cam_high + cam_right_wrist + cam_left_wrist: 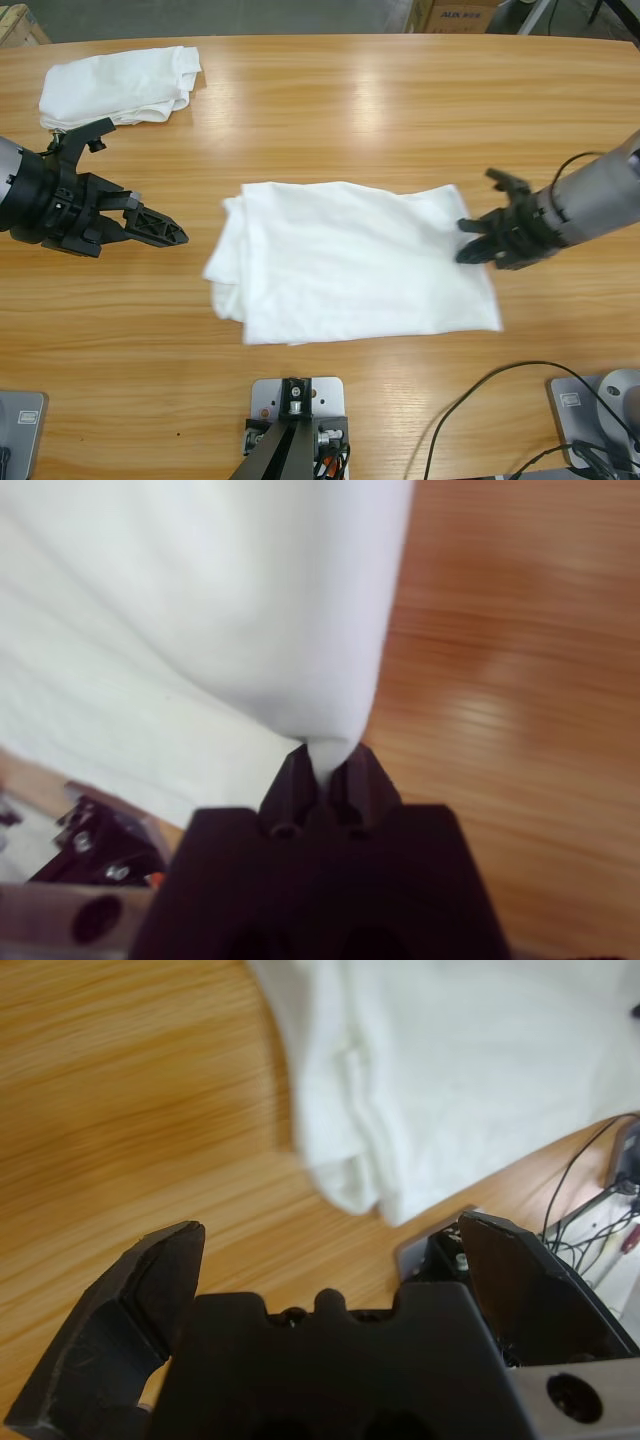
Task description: Fold clothes
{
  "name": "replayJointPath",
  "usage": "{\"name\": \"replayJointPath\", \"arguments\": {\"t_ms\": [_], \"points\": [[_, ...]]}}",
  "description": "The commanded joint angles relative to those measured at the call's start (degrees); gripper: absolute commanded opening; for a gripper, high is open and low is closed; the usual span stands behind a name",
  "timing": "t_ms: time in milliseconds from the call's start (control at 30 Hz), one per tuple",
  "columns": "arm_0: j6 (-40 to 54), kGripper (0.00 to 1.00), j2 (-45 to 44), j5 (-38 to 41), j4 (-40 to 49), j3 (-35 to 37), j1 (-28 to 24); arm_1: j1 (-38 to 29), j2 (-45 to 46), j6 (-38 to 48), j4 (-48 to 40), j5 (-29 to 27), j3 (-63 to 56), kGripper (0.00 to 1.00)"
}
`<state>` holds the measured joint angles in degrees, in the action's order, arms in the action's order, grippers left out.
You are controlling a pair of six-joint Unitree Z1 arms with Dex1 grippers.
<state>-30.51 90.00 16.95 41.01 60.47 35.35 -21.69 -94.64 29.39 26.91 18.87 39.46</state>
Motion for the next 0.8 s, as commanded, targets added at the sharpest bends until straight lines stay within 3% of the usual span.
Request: {"name": "replayJointPath", "arguments": {"t_ms": [33, 167, 367, 433, 667, 800], "points": [[0.2, 0.982, 1.5, -0.7, -0.5, -2.1, -0.5, 7.0, 2.2, -0.6, 14.1, -11.0, 6.3, 0.0], [0.3, 0.982, 1.4, -0.7, -0.5, -2.3, -0.5, 13.3, 4.1, -2.0, 18.6, -15.5, 8.1, 0.0], [0.1, 0.982, 1.6, -0.7, -0.9, -2.8, -0.5, 13.7, 8.7, -2.2, 26.0, -22.6, 12.9, 0.0], [0.0, 0.982, 1.7, -0.7, -1.2, -3.3, -0.5, 10.5, 8.8, -2.7, 29.9, -23.5, 17.7, 0.0], [-0.2, 0.982, 1.5, -0.6, -2.5, -4.7, -0.5, -10.9, -0.7, -1.1, 35.9, -24.2, 30.6, 0.0], [-0.2, 0.982, 1.5, -0.6, -3.2, -5.5, -0.5, -18.7, -5.5, 0.8, 37.9, -23.1, 37.0, 0.0]]}}
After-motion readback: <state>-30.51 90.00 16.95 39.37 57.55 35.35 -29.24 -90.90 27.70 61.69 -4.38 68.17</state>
